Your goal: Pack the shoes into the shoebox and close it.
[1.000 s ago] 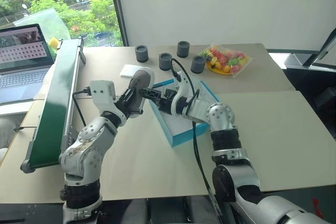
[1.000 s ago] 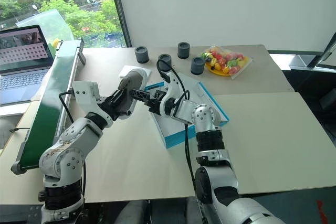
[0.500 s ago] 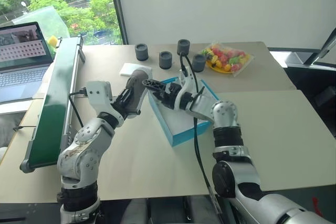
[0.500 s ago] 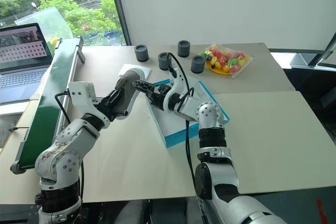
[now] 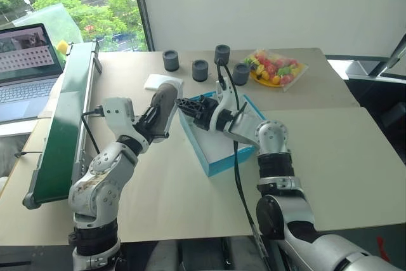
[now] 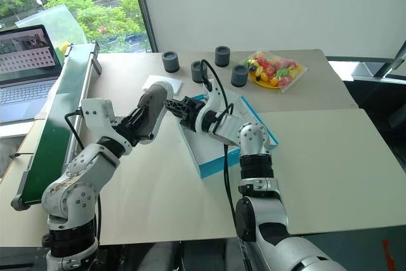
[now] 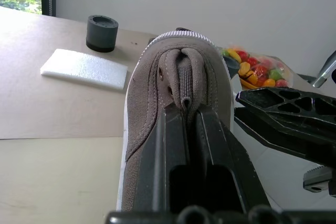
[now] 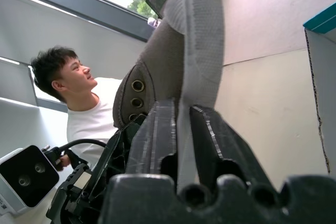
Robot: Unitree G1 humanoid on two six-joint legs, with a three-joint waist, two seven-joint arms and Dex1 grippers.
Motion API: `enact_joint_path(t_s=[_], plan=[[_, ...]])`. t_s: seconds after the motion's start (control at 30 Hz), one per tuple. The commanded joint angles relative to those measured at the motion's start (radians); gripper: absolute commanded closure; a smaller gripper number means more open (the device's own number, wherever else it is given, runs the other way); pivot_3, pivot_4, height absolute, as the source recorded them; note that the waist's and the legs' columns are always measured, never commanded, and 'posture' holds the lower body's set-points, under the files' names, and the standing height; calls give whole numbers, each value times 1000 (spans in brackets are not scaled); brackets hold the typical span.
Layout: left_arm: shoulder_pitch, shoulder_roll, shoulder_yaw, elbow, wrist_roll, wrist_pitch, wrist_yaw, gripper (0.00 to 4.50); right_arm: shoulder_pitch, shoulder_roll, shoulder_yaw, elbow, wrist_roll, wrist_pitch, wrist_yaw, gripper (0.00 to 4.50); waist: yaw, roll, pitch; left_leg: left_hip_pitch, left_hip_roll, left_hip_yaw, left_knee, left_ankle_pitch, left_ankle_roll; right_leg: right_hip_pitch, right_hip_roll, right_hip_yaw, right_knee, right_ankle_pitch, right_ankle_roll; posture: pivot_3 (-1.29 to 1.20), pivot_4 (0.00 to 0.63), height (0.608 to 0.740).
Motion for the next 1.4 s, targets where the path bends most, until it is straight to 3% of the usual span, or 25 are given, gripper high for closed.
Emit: enact_joint_path(t_s=[0.03,0.3,0.73,0.97,1.1,1.4], plan=[[-8,6,-14,-43,0,-22,-10,4500,-14,97,10,-60,41,2,5,4459,0,0,0,0,0,0,0,0,0,0,0,0,0,0,0,0,150,740],[14,47,-75,-39,52,-19,-30,4500,-3,93,29,-75,38,-4,-3,4459,-1,0,0,0,0,0,0,0,0,0,0,0,0,0,0,0,150,740],[7,25,-43,-16,49,-35,-28,4500,-7,91,19,-71,69,-16,-21,4459,-1,0,0,0,0,0,0,0,0,0,0,0,0,0,0,0,150,740],[26,41,-19,-22,49,-29,-33,4500,-22,14,62,-120,-28,-59,-13,4459,0,0,0,0,0,0,0,0,0,0,0,0,0,0,0,0,150,740],[34,53,-13,-24,54,-30,-35,4500,-12,3,51,-138,-34,-39,-22,3469,0,0,0,0,0,0,0,0,0,0,0,0,0,0,0,0,150,740],[34,57,-8,-31,52,-27,-34,4500,6,-30,32,-112,-38,22,-14,465,1,0,0,0,0,0,0,0,0,0,0,0,0,0,0,0,150,740]])
